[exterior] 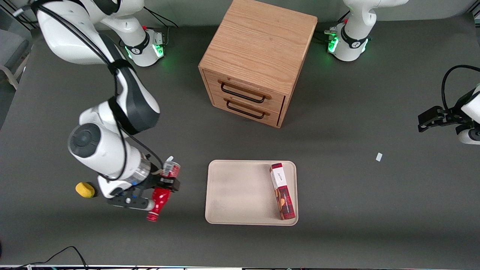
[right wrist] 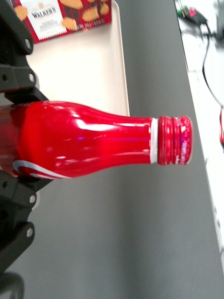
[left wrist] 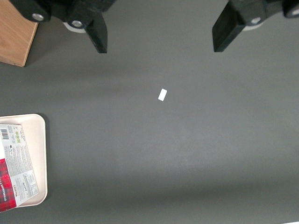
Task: Place coke bottle on tray
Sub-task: 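Carry the upright bottle over the cream tray beside the red box and lower it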
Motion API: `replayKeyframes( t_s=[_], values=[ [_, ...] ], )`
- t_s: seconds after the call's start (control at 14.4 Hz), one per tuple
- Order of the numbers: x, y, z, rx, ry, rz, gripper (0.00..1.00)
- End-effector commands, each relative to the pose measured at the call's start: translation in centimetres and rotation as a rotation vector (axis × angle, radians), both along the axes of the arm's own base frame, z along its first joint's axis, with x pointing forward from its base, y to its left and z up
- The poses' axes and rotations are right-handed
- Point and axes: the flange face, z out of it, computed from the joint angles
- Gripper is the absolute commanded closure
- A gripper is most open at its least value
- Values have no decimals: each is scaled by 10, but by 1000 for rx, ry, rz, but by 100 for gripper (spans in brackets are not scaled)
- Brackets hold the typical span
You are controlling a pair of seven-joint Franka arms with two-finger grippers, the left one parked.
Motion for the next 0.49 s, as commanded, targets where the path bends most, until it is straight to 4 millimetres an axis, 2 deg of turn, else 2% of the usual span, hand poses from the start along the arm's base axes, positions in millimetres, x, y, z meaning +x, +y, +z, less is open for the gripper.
replayKeyframes(
  t_s=[0.0, 0.07, 0.14, 0.35, 0.42],
  values=[
    [4, 62, -29, 38, -74, 101, 100],
    [-2, 82, -44, 41, -79, 116, 100],
    [-3, 91, -63, 47, -74, 119, 100],
    [-7, 99, -112, 51, -18, 78, 100],
    [-11, 109, -129, 60, -19, 69, 100]
  ],
)
